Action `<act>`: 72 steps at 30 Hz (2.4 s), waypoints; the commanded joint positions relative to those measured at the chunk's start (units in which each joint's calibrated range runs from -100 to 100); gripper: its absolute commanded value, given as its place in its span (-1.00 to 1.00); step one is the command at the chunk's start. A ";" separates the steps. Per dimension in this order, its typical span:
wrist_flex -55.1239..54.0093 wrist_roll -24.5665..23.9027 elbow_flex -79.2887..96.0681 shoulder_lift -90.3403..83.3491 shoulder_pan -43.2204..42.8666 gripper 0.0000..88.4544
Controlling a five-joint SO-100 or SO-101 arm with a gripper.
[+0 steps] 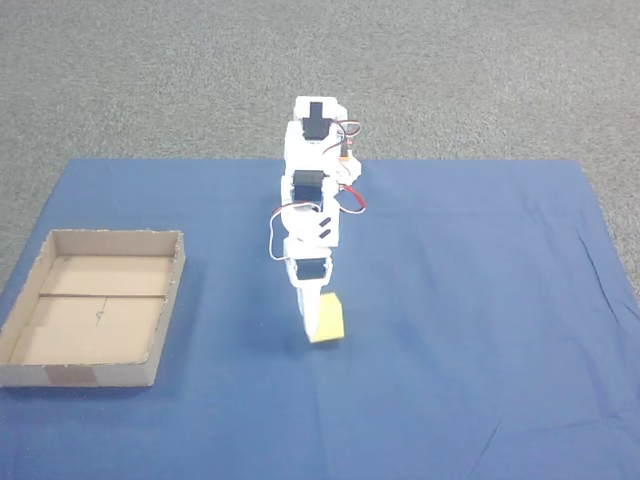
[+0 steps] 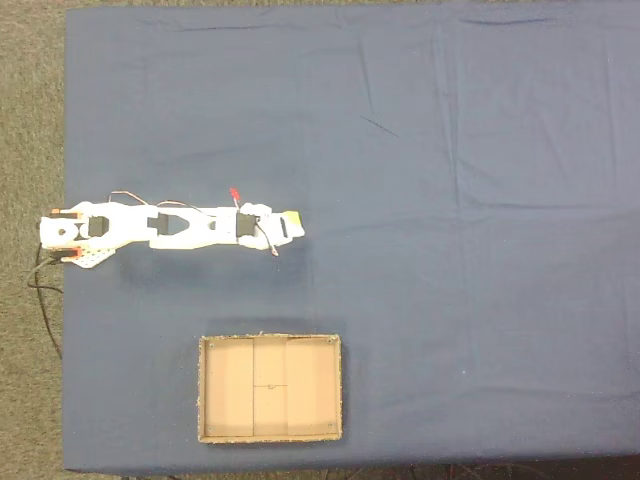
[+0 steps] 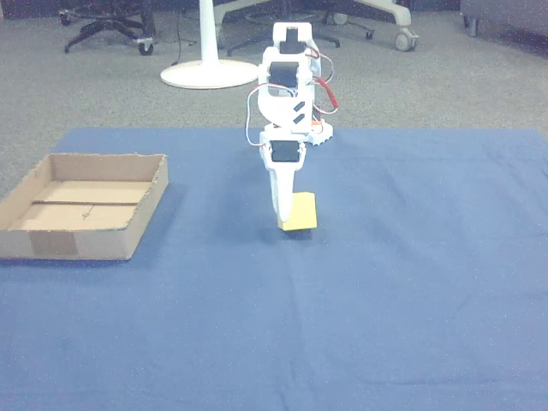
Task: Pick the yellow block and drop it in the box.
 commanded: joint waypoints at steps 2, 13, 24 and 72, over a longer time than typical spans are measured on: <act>0.22 -0.10 5.77 -18.15 1.04 -0.67; -8.96 0.34 18.89 -53.86 24.72 -0.68; -36.82 6.40 7.31 -17.05 46.50 -0.68; -27.56 -11.97 126.13 -145.21 -2.10 -1.00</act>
